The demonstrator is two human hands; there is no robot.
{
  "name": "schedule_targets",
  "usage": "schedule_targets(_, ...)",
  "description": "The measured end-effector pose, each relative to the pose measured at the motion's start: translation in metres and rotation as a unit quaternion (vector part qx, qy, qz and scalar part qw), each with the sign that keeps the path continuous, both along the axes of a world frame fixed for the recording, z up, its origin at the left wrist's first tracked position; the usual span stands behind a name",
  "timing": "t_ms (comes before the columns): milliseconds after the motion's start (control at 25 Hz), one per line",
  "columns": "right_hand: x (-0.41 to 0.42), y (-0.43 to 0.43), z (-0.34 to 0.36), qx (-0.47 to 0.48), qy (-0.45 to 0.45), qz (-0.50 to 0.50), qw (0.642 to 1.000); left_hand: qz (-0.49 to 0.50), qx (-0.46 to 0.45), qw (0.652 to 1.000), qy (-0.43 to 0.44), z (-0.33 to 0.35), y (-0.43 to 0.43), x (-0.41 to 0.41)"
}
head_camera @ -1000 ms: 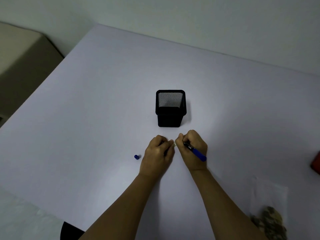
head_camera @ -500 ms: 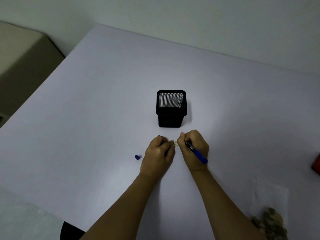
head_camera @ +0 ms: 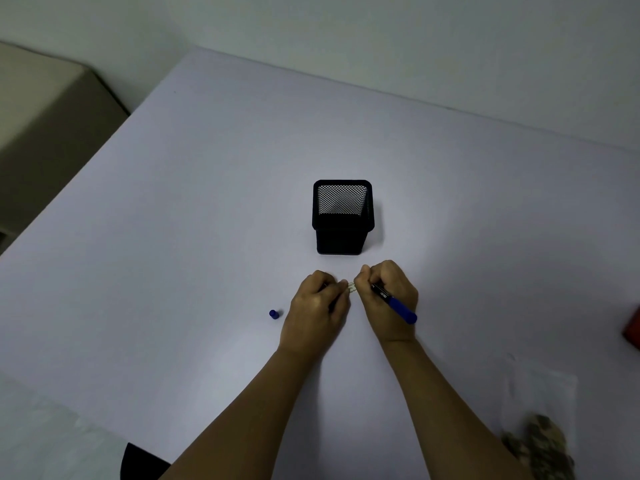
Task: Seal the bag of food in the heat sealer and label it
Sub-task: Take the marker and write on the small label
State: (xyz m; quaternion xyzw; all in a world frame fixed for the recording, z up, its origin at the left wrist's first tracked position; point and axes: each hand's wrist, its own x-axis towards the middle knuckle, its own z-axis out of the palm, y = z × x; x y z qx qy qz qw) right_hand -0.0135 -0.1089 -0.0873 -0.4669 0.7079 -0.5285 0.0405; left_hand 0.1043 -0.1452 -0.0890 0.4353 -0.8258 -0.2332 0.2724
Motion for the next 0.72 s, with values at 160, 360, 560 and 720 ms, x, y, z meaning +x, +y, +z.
schedule_targets(160, -0.0009, -0.0004, 0.0003, -0.005, -0.003, -0.016, 1.000, -0.003, 0.008, 1.000, 0.003, 0.0006, 0.0002, -0.0003)
schedule_targets(360, 0.0006, -0.0004, 0.0012, -0.005, 0.006, -0.005, 1.000, -0.003, 0.004, 1.000, -0.002, -0.0001, -0.0005, -0.0003)
schedule_targets(560, 0.0003, 0.0002, 0.0018, -0.006, 0.005, 0.003, 1.000, -0.002, 0.003, 1.000, 0.002, 0.0005, -0.0002, -0.0005)
schedule_targets(720, 0.0021, 0.0008, 0.0059, -0.008, 0.002, 0.011, 1.000, -0.004, 0.001, 1.000, 0.004, -0.0002, -0.0005, -0.0006)
